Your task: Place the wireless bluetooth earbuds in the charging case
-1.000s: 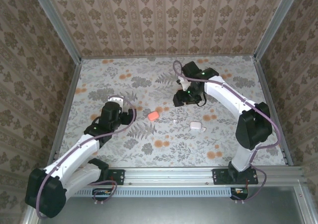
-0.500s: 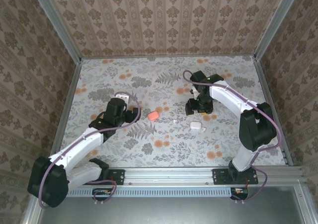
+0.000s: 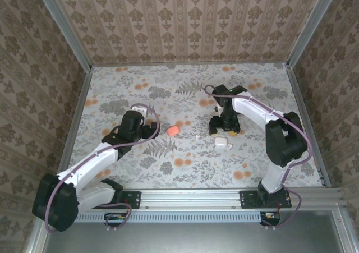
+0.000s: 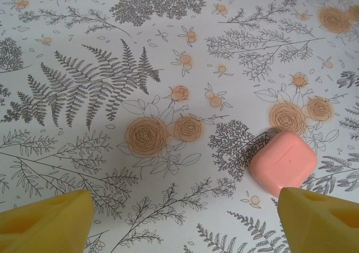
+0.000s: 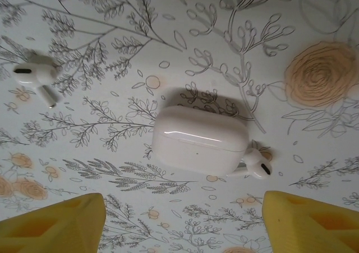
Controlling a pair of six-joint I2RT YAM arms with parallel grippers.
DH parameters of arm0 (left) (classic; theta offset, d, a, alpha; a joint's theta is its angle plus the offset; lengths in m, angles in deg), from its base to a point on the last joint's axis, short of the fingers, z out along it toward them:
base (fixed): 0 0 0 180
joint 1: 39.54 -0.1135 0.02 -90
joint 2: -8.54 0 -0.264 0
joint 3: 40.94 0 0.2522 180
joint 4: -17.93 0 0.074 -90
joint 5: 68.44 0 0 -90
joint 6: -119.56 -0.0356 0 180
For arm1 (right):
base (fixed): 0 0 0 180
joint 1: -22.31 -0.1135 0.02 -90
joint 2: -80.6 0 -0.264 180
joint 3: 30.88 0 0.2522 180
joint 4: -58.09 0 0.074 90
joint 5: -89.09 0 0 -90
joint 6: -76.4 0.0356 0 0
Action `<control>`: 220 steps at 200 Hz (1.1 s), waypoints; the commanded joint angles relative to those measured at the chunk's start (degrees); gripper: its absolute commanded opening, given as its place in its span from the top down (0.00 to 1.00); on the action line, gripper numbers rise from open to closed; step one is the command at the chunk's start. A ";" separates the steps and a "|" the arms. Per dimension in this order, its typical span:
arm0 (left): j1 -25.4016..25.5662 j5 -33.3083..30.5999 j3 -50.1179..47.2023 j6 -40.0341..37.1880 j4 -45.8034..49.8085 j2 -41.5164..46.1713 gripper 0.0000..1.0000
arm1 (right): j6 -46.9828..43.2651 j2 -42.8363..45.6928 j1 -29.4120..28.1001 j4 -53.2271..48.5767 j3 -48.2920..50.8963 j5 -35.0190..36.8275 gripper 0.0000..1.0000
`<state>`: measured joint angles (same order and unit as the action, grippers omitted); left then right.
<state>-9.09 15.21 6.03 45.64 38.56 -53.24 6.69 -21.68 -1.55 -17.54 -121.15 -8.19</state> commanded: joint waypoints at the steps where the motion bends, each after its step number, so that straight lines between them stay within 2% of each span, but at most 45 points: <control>1: 0.48 0.63 1.87 0.00 -0.30 -0.17 0.14 | 2.18 -1.38 -1.60 -2.36 2.32 -0.23 0.23; 58: 0.57 0.78 1.73 0.01 0.85 -0.23 0.14 | 3.28 -5.09 -2.42 -0.04 3.91 5.02 0.18; 92: 0.64 0.17 1.55 -0.06 1.13 0.43 0.14 | 3.18 -7.14 -2.42 2.89 4.07 4.58 0.18; 167: 0.66 0.03 1.53 -0.08 1.72 0.52 0.14 | 2.94 -9.81 -2.42 5.44 4.02 5.24 0.36; 220: 0.66 0.21 0.90 -0.33 1.04 1.20 0.14 | 2.98 -7.11 -2.42 5.51 4.32 6.75 0.40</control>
<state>-8.76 15.58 6.03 45.64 39.39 -53.32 9.12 -30.24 -4.00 -12.71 -117.53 -4.81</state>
